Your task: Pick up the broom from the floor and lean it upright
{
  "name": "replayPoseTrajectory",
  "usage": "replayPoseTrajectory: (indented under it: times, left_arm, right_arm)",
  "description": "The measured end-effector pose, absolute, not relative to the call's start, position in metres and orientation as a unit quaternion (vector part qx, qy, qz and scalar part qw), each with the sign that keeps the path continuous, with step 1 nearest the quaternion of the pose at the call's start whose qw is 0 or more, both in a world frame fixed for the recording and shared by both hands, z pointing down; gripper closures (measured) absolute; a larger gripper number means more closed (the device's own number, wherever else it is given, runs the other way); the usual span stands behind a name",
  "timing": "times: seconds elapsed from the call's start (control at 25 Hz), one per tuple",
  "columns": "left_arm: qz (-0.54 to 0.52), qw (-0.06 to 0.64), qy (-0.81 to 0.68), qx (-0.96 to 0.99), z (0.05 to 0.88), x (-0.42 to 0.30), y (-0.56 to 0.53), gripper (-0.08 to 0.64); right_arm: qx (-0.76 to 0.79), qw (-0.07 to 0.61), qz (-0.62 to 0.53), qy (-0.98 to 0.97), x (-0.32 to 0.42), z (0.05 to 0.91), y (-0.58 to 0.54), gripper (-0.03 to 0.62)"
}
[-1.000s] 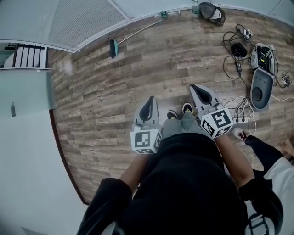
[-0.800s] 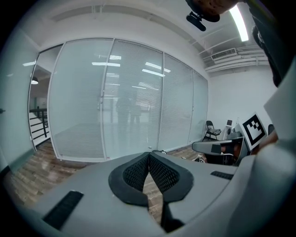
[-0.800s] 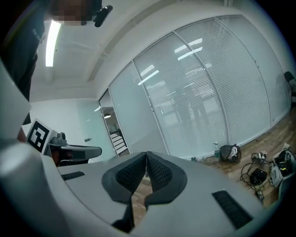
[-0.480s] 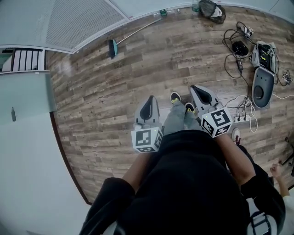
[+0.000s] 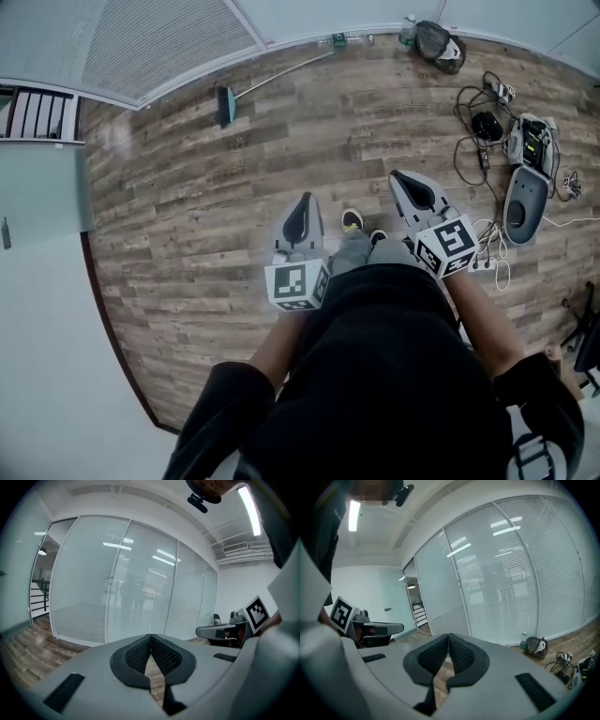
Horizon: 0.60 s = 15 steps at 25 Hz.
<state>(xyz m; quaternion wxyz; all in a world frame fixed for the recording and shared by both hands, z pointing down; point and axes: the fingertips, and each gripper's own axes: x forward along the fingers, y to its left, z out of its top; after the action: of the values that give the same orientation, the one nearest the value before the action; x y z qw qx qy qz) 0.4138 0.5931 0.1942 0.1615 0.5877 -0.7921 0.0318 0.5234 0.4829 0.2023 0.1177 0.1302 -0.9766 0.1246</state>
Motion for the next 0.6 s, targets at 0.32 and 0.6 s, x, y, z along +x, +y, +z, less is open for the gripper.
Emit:
replayPoseTrajectory:
  times: [0.32, 0.6]
  left_arm:
    - [0.011, 0.167, -0.804, 0.570, 0.195, 0.356, 0.578, 0.538]
    - [0.006, 0.186, -0.817, 0.545, 0.202, 0.323, 0.554, 0.538]
  right_arm:
    - [0.123, 0.133, 0.119, -0.976, 0.476, 0.197, 0.467, 0.574]
    - [0.093, 0.143, 0.113, -0.979, 0.437, 0.198, 0.446, 0.574]
